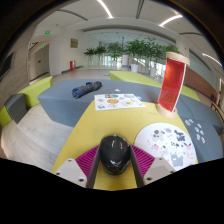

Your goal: Arrange mouse

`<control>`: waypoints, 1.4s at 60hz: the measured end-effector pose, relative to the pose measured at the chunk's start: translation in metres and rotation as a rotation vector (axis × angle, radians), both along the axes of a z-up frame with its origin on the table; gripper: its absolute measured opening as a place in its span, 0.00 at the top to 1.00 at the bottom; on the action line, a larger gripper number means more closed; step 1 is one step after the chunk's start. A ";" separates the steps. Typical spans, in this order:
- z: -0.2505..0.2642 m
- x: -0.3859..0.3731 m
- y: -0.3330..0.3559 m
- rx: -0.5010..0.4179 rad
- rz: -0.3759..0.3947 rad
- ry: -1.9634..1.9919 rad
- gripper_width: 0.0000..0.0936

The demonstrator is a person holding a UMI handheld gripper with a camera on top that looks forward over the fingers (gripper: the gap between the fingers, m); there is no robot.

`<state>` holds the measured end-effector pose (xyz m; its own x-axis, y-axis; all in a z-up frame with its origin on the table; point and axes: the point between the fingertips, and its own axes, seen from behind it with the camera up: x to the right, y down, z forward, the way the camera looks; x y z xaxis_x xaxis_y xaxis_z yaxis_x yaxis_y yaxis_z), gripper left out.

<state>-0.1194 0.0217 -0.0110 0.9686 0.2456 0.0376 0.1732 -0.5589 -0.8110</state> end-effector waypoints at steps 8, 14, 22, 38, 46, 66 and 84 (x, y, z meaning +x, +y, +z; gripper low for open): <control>-0.002 0.000 0.002 -0.006 -0.053 0.055 0.43; 0.008 -0.001 0.004 -0.036 -0.077 0.125 0.52; 0.108 0.025 0.031 0.179 -0.091 0.108 0.55; 0.086 0.153 0.033 0.122 -0.264 0.086 0.55; 0.032 0.160 0.023 0.022 -0.234 0.045 0.55; 0.006 0.164 0.013 -0.076 -0.254 0.009 0.18; 0.118 0.119 -0.082 0.063 -0.197 0.112 0.10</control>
